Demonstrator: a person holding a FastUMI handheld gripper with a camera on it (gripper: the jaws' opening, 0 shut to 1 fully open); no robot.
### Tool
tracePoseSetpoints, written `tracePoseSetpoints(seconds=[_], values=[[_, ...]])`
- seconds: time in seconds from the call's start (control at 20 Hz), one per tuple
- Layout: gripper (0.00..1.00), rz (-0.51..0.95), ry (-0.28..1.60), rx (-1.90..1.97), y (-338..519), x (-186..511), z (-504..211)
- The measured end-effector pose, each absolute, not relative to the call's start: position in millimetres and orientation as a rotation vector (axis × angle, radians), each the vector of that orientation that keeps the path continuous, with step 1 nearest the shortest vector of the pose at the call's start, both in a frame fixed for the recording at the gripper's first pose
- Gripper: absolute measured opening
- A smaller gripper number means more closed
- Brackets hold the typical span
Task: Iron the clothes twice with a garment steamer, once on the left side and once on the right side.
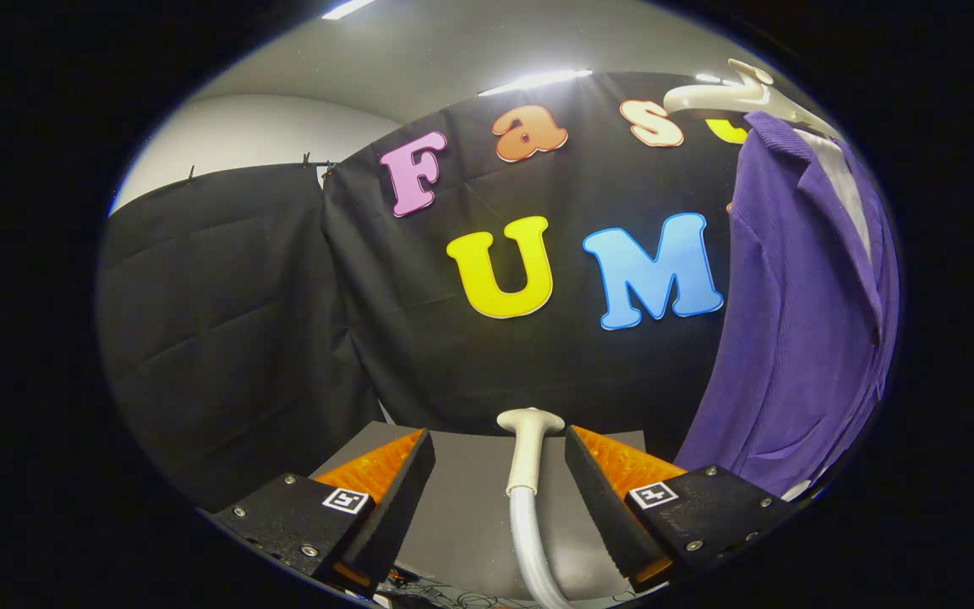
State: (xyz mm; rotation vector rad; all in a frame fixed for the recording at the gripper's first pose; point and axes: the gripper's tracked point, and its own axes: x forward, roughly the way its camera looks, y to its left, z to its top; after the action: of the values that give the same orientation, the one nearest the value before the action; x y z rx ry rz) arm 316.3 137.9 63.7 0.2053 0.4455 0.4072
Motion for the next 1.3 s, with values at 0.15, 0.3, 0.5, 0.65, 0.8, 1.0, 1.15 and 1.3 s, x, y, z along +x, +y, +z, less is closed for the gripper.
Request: tracePoseSetpoints(seconds=[0.15, 0.3, 0.5, 0.65, 0.8, 1.0, 1.15, 1.3], values=[[0.96, 0.414, 0.518, 0.212, 149, 352, 51], [0.95, 0.417, 0.593, 0.22, 156, 377, 31], [0.94, 0.425, 0.692, 0.234, 165, 399, 4], [0.94, 0.425, 0.773, 0.236, 169, 413, -22], [0.94, 0.427, 0.851, 0.241, 172, 420, -50], [0.9, 0.438, 0.927, 0.274, 177, 425, -76], [0.86, 0.439, 0.977, 0.292, 179, 432, -94], [0.8, 0.447, 1.024, 0.305, 183, 428, -110]])
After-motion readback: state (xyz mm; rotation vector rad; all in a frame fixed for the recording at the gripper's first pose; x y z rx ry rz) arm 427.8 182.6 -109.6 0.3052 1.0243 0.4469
